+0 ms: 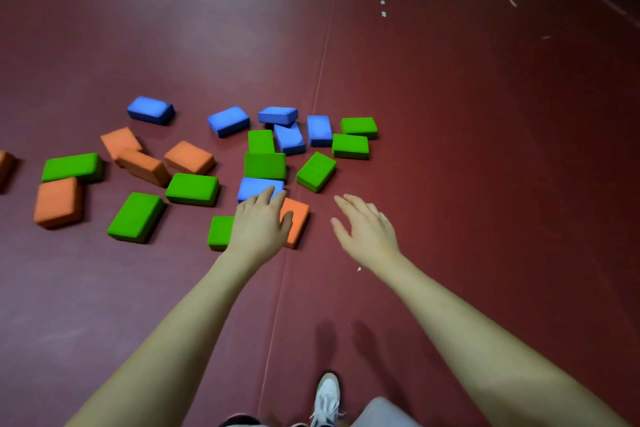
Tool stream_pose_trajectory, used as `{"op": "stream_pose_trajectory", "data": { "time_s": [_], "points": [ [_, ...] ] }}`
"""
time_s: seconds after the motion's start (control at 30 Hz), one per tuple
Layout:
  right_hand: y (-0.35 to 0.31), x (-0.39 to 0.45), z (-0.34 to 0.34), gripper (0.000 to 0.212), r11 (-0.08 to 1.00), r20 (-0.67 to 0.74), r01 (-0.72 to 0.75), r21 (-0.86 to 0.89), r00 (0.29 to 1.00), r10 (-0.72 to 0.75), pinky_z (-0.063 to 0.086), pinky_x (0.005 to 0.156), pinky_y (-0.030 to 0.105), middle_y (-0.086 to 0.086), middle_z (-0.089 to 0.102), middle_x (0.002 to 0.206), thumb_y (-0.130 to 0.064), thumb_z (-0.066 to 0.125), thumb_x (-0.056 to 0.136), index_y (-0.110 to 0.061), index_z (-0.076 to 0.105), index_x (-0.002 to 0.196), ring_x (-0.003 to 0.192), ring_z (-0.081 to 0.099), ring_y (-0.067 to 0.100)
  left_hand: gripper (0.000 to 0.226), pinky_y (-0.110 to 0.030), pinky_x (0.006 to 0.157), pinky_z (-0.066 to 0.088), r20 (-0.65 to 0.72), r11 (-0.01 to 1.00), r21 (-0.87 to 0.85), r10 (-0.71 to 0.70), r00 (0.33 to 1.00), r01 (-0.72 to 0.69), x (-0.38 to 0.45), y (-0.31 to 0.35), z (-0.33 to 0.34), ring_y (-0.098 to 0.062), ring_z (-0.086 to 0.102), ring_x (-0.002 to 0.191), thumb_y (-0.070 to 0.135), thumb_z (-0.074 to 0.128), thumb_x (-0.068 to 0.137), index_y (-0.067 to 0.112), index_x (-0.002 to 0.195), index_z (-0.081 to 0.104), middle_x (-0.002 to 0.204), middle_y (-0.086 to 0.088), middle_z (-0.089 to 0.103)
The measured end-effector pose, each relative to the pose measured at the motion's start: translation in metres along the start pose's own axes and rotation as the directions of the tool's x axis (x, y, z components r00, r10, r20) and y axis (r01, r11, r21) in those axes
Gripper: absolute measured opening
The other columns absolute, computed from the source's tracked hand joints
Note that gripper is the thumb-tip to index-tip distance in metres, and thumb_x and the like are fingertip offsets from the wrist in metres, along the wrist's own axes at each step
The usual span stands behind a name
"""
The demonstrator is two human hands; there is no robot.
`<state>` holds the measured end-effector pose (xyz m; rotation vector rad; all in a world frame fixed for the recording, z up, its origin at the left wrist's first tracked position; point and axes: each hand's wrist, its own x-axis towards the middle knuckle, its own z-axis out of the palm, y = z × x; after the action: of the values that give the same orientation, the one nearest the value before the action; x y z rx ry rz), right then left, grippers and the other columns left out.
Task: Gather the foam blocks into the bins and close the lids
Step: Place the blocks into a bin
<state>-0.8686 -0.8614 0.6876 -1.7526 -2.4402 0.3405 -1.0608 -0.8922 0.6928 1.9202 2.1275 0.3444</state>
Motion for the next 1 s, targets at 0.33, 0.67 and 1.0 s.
{"op": "stream_pose_trajectory", "data": {
  "time_s": [0.33, 0.67, 1.0],
  "points": [
    [0.106, 0.143, -0.015, 0.052, 1.0, 0.012, -0.018, -0.002, 1.0, 0.018, 0.033, 0.102, 0.035, -0.004, 0.038, 0.15, -0.04, 0.046, 0.097, -0.025, 0.038, 0.146, 0.129, 0.042, 0.024, 0.047, -0.041, 0.102, 0.033, 0.022, 0.999, -0.025, 0.046, 0.999, -0.046, 0.155, 0.062, 0.034, -0.038, 0.045, 0.126, 0.028, 0.051, 0.095, 0.011, 0.139, 0.047, 0.148, -0.013, 0.04],
    [0.167, 0.318, -0.013, 0.05, 0.994, 0.019, -0.111, 0.012, 0.994, 0.111, 0.034, 0.102, 0.035, -0.002, 0.04, 0.149, -0.038, 0.047, 0.097, -0.023, 0.04, 0.145, 0.128, 0.043, 0.024, 0.049, -0.04, 0.101, 0.033, 0.089, 0.997, -0.07, 0.047, 0.995, -0.041, 0.35, 0.062, 0.056, -0.035, 0.044, 0.127, 0.031, 0.049, 0.096, 0.013, 0.142, 0.044, 0.15, -0.011, 0.037],
    [0.218, 0.466, -0.023, 0.048, 0.993, 0.041, -0.113, 0.035, 0.993, 0.112, 0.037, 0.098, 0.037, 0.0, 0.045, 0.146, -0.036, 0.049, 0.097, -0.02, 0.045, 0.143, 0.124, 0.047, 0.028, 0.049, -0.04, 0.1, 0.033, 0.196, 0.997, -0.017, 0.075, 0.978, -0.073, 0.505, 0.08, 0.067, -0.036, 0.046, 0.124, 0.034, 0.047, 0.097, 0.014, 0.142, 0.043, 0.15, -0.01, 0.038]
  ]
}}
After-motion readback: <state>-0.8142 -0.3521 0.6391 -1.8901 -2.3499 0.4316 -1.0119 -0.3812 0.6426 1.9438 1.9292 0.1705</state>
